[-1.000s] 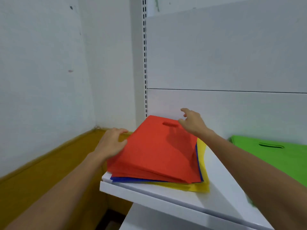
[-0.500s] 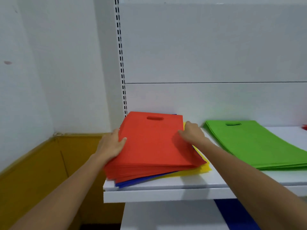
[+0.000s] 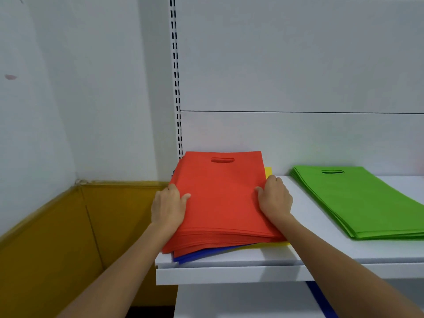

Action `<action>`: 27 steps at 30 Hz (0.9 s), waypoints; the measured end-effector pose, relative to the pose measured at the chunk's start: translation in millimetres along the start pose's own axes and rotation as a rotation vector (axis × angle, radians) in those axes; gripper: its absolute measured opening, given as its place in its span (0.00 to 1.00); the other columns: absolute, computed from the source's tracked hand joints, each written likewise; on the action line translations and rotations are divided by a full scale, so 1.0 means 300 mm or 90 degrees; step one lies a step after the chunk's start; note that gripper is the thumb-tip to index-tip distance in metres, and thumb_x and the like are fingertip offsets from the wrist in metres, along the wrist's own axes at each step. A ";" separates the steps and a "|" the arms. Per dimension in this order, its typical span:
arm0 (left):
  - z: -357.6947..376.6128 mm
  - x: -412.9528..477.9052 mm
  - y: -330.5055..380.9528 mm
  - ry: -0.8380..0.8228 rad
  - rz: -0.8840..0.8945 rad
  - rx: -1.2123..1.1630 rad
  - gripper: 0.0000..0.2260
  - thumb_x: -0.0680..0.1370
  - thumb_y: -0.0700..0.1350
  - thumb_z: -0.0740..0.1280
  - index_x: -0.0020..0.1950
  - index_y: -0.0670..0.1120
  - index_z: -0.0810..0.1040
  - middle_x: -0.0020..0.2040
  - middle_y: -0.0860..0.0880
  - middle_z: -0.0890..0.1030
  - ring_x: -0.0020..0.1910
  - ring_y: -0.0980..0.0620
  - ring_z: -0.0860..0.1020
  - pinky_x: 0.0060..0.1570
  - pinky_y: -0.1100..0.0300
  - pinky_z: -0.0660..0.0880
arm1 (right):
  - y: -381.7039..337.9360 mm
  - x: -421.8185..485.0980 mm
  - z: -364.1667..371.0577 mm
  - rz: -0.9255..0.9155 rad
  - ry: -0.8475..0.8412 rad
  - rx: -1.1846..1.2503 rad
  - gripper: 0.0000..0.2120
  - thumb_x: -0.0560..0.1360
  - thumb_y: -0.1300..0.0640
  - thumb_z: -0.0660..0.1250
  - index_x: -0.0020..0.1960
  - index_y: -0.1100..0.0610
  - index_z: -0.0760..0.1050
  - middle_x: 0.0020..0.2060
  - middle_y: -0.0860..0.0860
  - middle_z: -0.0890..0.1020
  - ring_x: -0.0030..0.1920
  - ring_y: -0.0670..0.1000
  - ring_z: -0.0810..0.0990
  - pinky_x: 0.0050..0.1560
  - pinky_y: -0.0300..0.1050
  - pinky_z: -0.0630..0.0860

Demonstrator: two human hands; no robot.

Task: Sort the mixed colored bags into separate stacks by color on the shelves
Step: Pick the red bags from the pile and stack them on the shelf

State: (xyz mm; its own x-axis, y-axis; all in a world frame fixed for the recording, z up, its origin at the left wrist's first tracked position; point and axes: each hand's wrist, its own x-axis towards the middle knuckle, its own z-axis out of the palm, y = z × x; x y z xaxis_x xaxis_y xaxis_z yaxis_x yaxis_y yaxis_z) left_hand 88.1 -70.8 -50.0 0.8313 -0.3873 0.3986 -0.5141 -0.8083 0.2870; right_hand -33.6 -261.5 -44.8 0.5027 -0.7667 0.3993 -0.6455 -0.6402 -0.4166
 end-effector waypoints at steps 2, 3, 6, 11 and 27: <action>0.006 0.007 -0.005 0.004 -0.021 -0.038 0.19 0.80 0.53 0.58 0.59 0.37 0.71 0.57 0.39 0.76 0.57 0.40 0.74 0.54 0.51 0.69 | 0.001 -0.001 0.002 -0.007 0.017 0.000 0.13 0.78 0.54 0.60 0.57 0.63 0.67 0.55 0.58 0.75 0.57 0.60 0.74 0.48 0.50 0.70; 0.009 0.010 -0.007 0.007 -0.028 -0.052 0.19 0.80 0.52 0.57 0.60 0.37 0.71 0.57 0.38 0.76 0.57 0.40 0.73 0.55 0.51 0.69 | 0.002 -0.001 0.002 -0.010 0.024 0.000 0.13 0.78 0.55 0.60 0.56 0.63 0.67 0.55 0.58 0.76 0.56 0.60 0.75 0.46 0.50 0.69; 0.014 0.011 -0.008 0.024 -0.034 -0.055 0.17 0.81 0.50 0.57 0.62 0.39 0.71 0.58 0.40 0.76 0.58 0.41 0.73 0.56 0.50 0.68 | 0.005 0.000 0.008 -0.034 0.044 -0.024 0.11 0.78 0.56 0.60 0.56 0.62 0.67 0.53 0.58 0.76 0.55 0.60 0.74 0.44 0.49 0.67; 0.015 0.016 -0.015 0.017 -0.030 -0.099 0.17 0.77 0.46 0.65 0.64 0.42 0.69 0.60 0.43 0.77 0.60 0.42 0.74 0.59 0.50 0.69 | 0.014 0.006 0.018 -0.048 0.039 -0.038 0.09 0.77 0.59 0.59 0.54 0.63 0.69 0.53 0.59 0.75 0.55 0.60 0.72 0.47 0.50 0.67; 0.022 0.020 -0.022 0.018 0.021 -0.061 0.13 0.79 0.45 0.63 0.60 0.41 0.74 0.55 0.41 0.80 0.56 0.42 0.76 0.53 0.52 0.72 | 0.016 0.016 0.034 -0.062 0.042 0.061 0.07 0.74 0.68 0.59 0.51 0.67 0.70 0.50 0.63 0.73 0.50 0.61 0.71 0.45 0.48 0.64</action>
State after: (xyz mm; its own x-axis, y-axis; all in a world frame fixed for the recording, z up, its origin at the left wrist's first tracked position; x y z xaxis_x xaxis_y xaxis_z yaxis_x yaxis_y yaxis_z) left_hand 97.9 -70.6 -55.2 0.8081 -0.3990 0.4333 -0.5600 -0.7486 0.3551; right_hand -28.3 -268.7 -53.2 0.5199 -0.6976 0.4931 -0.5359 -0.7158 -0.4477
